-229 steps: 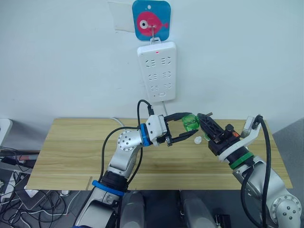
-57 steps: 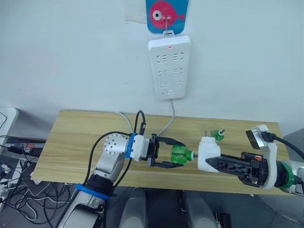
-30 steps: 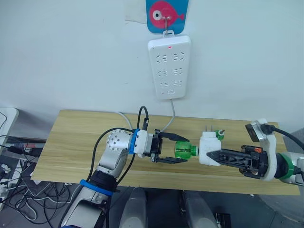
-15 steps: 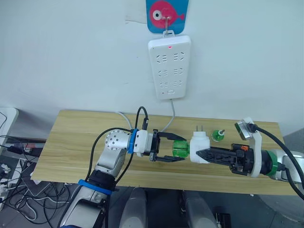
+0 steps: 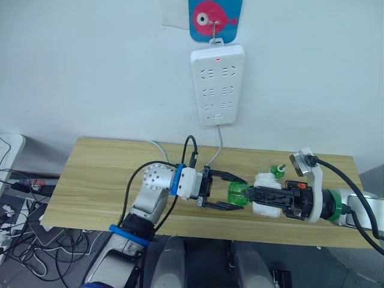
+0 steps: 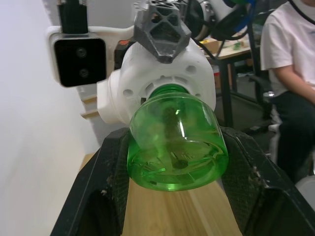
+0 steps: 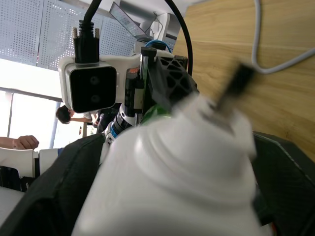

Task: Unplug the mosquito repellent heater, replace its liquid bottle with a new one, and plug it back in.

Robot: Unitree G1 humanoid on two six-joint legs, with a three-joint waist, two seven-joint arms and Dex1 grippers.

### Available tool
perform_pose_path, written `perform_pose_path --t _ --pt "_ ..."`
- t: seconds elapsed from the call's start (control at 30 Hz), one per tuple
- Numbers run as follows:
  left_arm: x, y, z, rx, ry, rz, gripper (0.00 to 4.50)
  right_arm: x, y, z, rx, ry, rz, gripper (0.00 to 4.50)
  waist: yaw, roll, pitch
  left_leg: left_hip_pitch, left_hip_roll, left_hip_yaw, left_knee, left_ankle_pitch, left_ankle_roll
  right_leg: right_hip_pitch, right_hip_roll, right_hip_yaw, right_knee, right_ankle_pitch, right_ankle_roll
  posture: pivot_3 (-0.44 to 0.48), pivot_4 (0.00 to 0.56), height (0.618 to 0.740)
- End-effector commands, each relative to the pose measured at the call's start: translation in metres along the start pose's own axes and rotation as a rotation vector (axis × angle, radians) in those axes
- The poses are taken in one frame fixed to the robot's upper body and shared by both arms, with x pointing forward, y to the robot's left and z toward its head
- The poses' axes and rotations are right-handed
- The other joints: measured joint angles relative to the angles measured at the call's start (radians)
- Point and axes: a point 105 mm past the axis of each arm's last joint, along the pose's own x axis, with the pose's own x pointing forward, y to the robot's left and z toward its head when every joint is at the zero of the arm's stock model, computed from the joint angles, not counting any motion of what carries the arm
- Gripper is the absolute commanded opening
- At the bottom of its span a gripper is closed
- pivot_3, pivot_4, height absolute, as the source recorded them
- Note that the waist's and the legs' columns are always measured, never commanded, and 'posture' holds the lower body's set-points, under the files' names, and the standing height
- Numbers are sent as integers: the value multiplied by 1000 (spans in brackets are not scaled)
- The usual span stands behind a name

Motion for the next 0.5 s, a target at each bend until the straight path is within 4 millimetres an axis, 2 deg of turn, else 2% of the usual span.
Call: perform_pose_path --t 0.03,0.5 --pt "0 0 8 40 -20 0 2256 -6 3 3 -4 -2 12 4490 -3 0 0 0 0 0 0 0 0 0 0 0 0 0 0 143 308 740" --pt "-1 2 6 34 -4 20 2256 -4 5 -1 11 -15 30 4490 0 0 0 0 0 0 0 0 0 0 0 0 0 0 0 142 315 740"
